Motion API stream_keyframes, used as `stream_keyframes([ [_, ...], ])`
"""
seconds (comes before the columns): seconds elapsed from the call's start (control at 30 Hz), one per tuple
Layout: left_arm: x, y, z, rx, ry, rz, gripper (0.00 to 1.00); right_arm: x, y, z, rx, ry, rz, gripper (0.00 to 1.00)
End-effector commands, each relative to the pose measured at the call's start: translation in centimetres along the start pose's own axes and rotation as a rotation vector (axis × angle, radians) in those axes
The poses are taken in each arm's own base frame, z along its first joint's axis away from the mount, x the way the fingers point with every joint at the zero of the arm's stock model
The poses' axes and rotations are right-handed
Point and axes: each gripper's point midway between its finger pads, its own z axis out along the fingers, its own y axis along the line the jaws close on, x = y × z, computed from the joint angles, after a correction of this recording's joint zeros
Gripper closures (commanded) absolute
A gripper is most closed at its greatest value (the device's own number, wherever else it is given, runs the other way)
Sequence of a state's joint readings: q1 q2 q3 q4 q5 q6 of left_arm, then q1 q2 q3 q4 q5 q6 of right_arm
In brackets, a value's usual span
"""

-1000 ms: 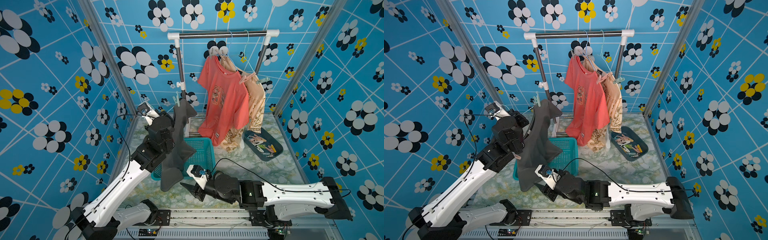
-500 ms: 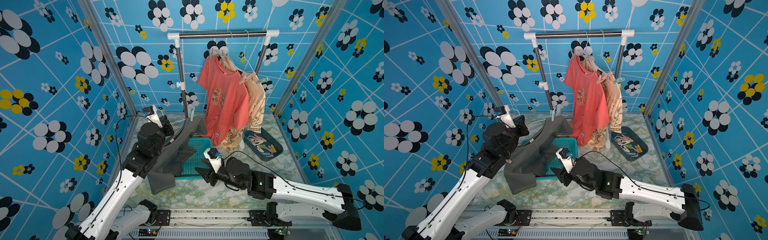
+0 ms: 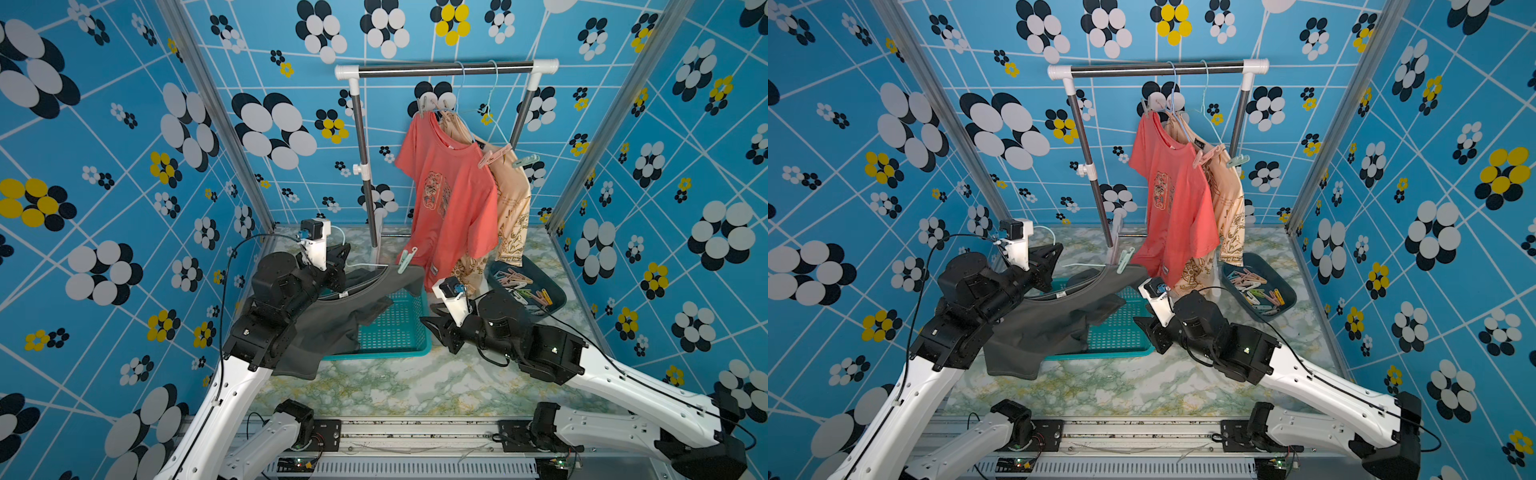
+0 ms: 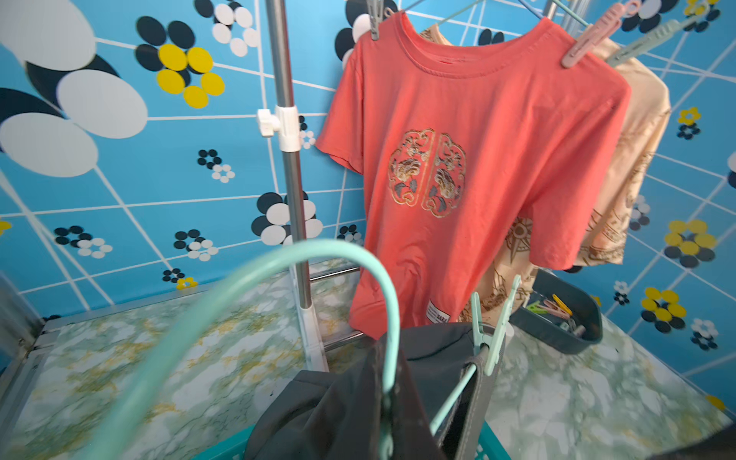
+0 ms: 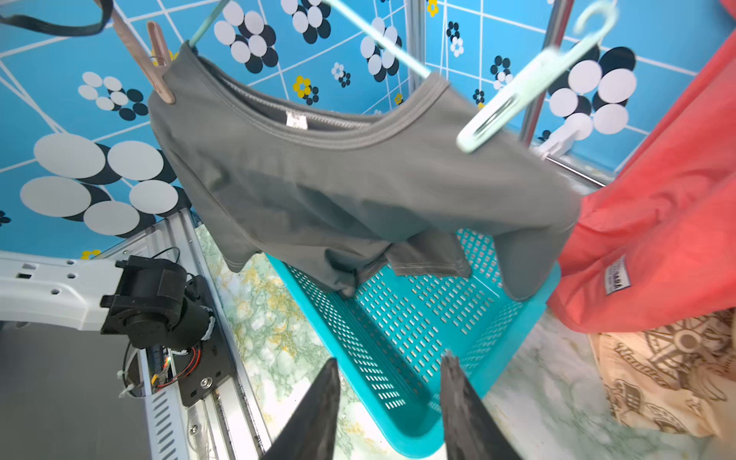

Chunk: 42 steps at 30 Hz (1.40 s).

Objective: Use clothespins to secure the t-shirt on both sides of the hanger
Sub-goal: Adjust the hanger.

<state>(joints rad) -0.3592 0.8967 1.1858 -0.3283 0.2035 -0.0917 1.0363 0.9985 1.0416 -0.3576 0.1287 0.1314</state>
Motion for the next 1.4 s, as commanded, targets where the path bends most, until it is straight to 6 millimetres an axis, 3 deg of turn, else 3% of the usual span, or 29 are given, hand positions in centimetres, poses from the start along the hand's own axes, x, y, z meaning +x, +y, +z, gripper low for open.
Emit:
stream_keyframes([
  [0.0, -1.6, -3.2, -2.1, 0.166, 0.003, 0.115, 1.0, -0.5, -1.6, -1.9, 0.047, 0.015, -0.061, 0.55],
  [0.2, -2.2, -5.4, -3.9, 0.284, -0.036, 0.152, 1.0, -1.4, -1.7, -3.1, -0.012, 0.036, -0.079, 0.54],
  [0.4, -3.0, -7.6, -5.1, 0.434, -0.069, 0.107, 1.0, -1.2, -0.7, -2.1, -0.116, 0.074, -0.046, 0.54],
  [0.6, -3.9, -8.6, -5.7, 0.509, -0.095, 0.075, 1.0, -1.0, 1.1, -1.2, -0.242, 0.091, 0.003, 0.58],
  [0.8, -4.2, -8.9, -5.6, 0.547, -0.1, 0.055, 1.0, -0.7, 2.9, -0.4, -0.352, 0.088, 0.067, 0.67],
  [1.0, -4.7, -9.5, -6.0, 0.6, -0.109, 0.034, 1.0, -0.5, 3.8, 0.0, -0.413, 0.091, 0.108, 1.0],
  [1.2, -4.5, -7.9, -4.8, 0.498, -0.112, 0.019, 1.0, -0.4, 3.2, -0.2, -0.383, 0.066, 0.119, 1.0],
  [1.23, -4.4, -7.5, -4.6, 0.473, -0.112, 0.019, 0.93, -0.5, 3.1, -0.3, -0.376, 0.057, 0.12, 1.0],
  [1.3, -4.4, -6.0, -4.0, 0.377, -0.12, 0.006, 0.64, -0.4, 2.7, -0.5, -0.354, 0.049, 0.121, 1.0],
  [1.33, -4.4, -5.2, -3.8, 0.327, -0.123, 0.006, 0.41, -0.3, 2.5, -0.5, -0.341, 0.046, 0.119, 1.0],
  [1.37, -4.3, -4.4, -3.7, 0.279, -0.132, 0.01, 0.25, -0.3, 2.2, -0.6, -0.325, 0.044, 0.119, 1.0],
])
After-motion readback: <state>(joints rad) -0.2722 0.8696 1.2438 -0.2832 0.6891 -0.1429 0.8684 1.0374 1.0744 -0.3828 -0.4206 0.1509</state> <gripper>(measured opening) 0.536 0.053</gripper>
